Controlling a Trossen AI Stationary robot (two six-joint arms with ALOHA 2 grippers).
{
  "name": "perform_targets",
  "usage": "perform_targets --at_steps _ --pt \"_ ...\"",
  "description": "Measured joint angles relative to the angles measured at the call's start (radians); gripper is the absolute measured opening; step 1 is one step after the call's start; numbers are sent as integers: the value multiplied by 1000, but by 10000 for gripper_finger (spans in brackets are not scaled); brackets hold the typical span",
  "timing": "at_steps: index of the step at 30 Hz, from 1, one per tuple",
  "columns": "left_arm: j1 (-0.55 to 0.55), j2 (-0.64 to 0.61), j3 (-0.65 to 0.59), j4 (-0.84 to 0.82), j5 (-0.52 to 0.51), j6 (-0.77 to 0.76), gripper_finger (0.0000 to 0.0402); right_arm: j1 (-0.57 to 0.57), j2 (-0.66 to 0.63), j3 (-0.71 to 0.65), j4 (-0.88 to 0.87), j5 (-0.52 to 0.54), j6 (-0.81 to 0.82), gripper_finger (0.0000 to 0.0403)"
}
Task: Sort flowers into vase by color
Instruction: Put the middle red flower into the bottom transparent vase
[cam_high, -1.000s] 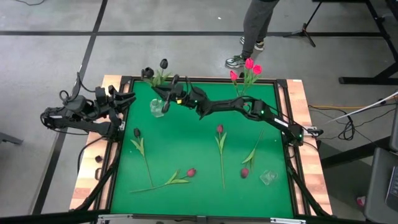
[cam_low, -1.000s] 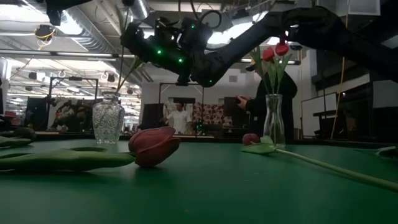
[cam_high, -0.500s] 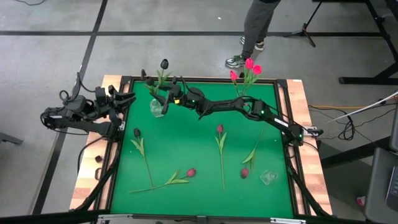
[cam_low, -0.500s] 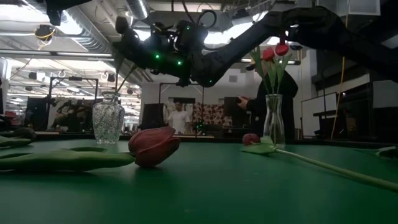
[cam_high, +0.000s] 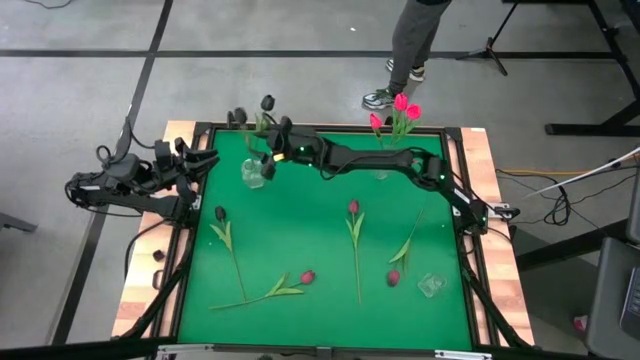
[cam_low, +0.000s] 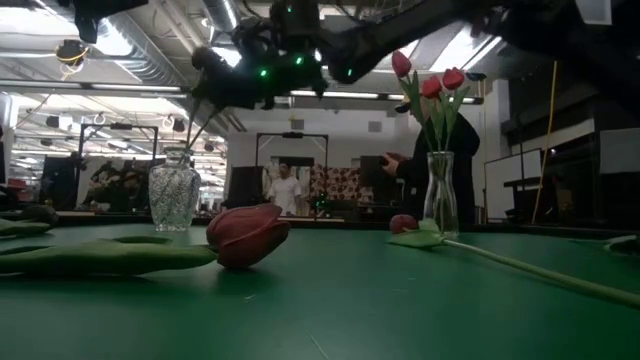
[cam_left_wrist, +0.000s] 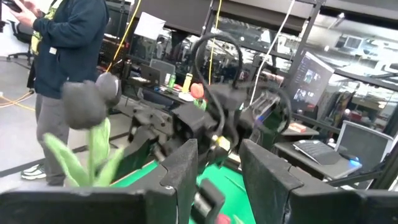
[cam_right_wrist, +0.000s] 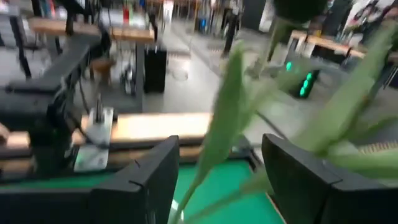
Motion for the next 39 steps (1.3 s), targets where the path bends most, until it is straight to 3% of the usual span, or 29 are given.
perform_targets --at_steps 7,13,20,26,30,34,39 --pt "0 0 0 -13 0 -1 119 24 -136 0 -305 -4 -56 228" --pt "0 0 0 -43 0 -26 119 62 -295 0 -801 0 -62 227" --pt "0 1 0 -58 0 -30 119 177 -422 -10 -1266 35 90 227" --pt "0 1 0 -68 0 -48 119 290 -608 -161 -1273 49 212 227" --pt "0 1 0 -90 1 -73 119 364 -767 -301 -1270 259 440 227" --pt "0 1 0 -92 1 -92 119 496 -873 -478 -1262 543 765 227" --pt "0 1 0 -91 1 -112 119 625 -884 -651 -1274 601 1152 227"
